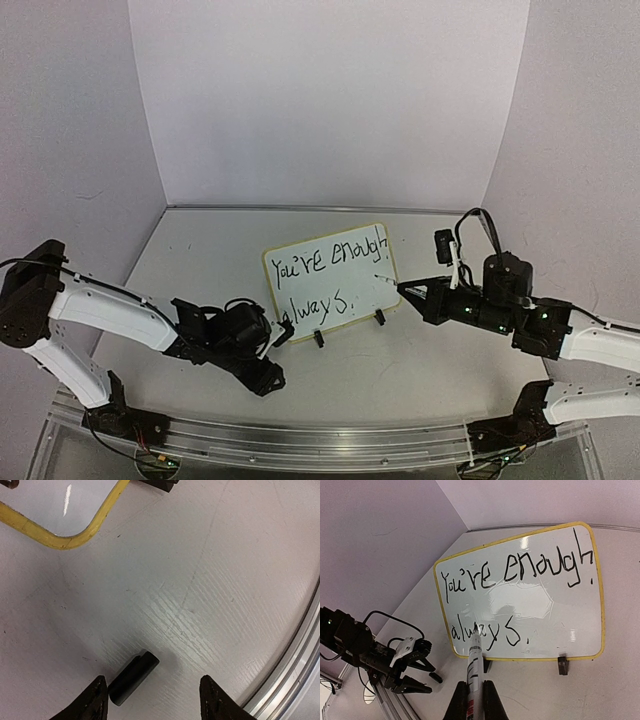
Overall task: Write a sentence on the whiteboard
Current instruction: Pick up the pen cap from the center of the board.
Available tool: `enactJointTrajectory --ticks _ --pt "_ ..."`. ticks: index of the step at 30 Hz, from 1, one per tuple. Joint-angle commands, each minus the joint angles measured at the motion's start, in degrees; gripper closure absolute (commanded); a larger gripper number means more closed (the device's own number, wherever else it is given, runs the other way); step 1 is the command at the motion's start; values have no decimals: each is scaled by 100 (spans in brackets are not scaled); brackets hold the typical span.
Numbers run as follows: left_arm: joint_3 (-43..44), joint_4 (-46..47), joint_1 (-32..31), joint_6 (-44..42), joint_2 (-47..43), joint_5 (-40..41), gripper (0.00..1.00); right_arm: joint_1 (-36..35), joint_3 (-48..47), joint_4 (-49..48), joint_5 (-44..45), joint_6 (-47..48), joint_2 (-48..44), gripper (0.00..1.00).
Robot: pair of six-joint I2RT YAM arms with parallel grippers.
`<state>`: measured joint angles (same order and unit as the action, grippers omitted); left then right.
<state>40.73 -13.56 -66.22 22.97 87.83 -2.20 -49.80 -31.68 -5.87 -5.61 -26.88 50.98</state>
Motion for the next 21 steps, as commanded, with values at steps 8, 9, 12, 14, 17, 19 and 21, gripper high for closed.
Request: enactJointTrajectory --ticks 8,9,12,14,17,19,21 --pt "172 -181 -37 -266 254 41 47 10 83 -3 51 -23 -105 100" --pt "178 -232 -62 -260 250 13 49 13 82 -3 54 -25 -106 100" --pt "193 -404 -115 -240 215 -37 54 11 83 7 67 -18 -98 100" --pt "222 -554 -137 -229 215 -8 55 12 83 7 69 -9 -97 100" --pt "325 -773 -159 -251 262 84 56 10 82 5 84 -8 -85 100" --pt "411 -858 -192 -287 316 148 56 13 75 7 86 1 -71 100" --pt "519 -894 -212 -326 371 202 56 10 67 6 89 9 -59 100"
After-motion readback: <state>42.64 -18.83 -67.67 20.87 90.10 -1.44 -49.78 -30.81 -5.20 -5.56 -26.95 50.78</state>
